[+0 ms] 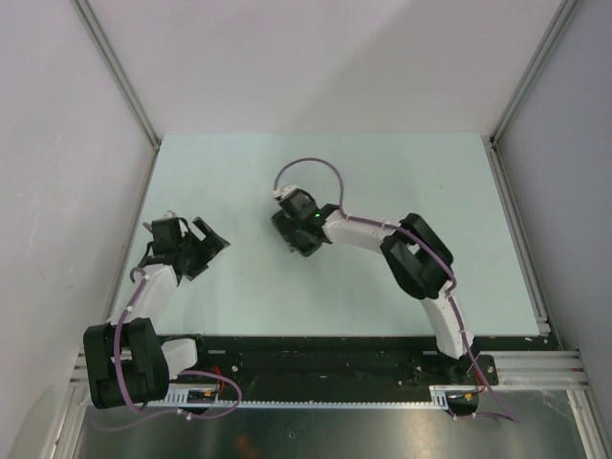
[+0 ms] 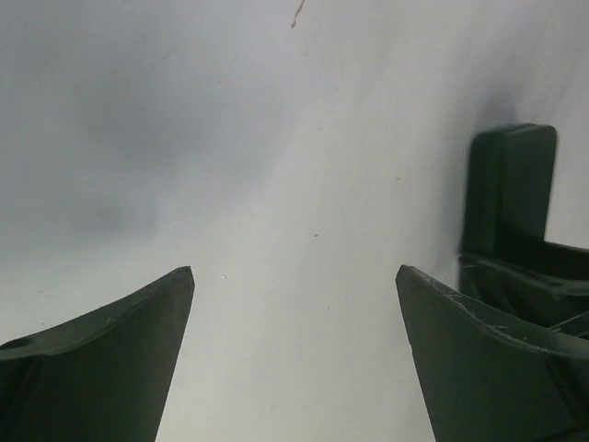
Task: Organize the sunglasses
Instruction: Move the case with the sunglasses to the center of the board, then reset both arms
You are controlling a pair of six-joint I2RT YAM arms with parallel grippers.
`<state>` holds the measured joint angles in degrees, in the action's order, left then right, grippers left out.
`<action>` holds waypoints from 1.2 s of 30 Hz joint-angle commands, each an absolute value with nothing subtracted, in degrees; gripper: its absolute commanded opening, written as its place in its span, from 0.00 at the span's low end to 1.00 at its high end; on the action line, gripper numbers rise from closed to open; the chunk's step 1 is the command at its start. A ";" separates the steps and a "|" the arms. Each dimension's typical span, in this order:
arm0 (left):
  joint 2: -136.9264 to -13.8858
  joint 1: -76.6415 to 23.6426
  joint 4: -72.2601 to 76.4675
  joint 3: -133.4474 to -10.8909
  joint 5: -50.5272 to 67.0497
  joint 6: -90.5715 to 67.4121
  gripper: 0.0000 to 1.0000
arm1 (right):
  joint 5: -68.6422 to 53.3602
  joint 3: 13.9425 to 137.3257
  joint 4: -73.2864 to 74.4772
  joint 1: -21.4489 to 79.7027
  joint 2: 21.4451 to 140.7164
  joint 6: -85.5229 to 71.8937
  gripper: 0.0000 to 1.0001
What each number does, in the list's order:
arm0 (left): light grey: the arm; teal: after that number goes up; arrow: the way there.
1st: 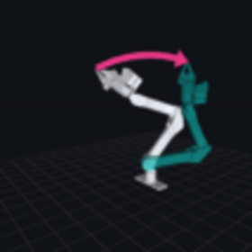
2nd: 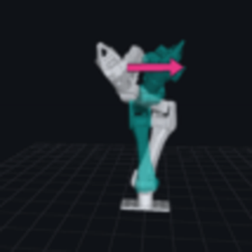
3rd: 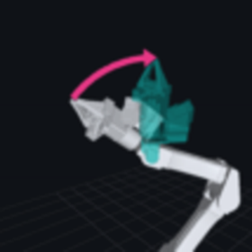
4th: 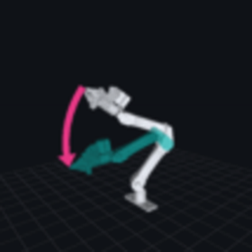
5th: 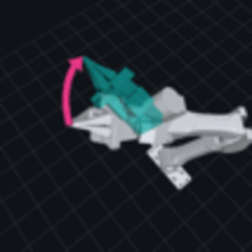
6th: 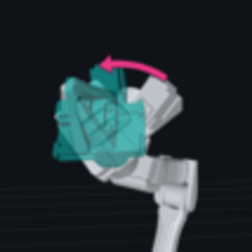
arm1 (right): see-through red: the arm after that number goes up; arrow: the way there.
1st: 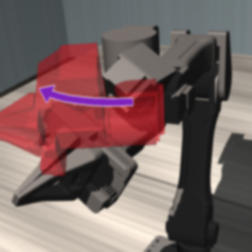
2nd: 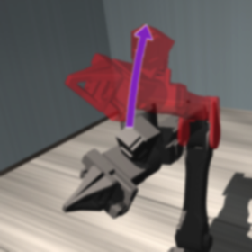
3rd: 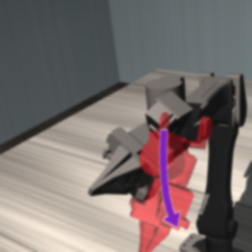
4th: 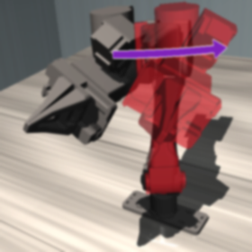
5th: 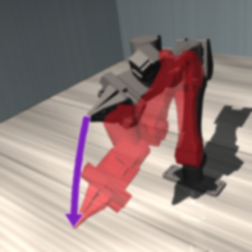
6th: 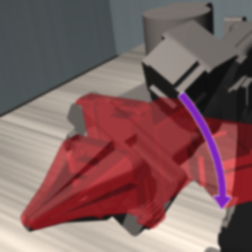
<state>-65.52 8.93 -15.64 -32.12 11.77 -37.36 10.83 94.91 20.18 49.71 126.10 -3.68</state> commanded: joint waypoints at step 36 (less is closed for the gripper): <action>-60.65 9.49 -16.35 -39.63 21.36 -28.83 1.00 | 19.15 79.19 23.99 33.92 107.15 -18.81 1.00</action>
<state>-63.88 8.99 -16.40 -35.94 19.18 -31.73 17.02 77.36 23.79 33.06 113.36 -20.34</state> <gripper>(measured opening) 0.996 0.993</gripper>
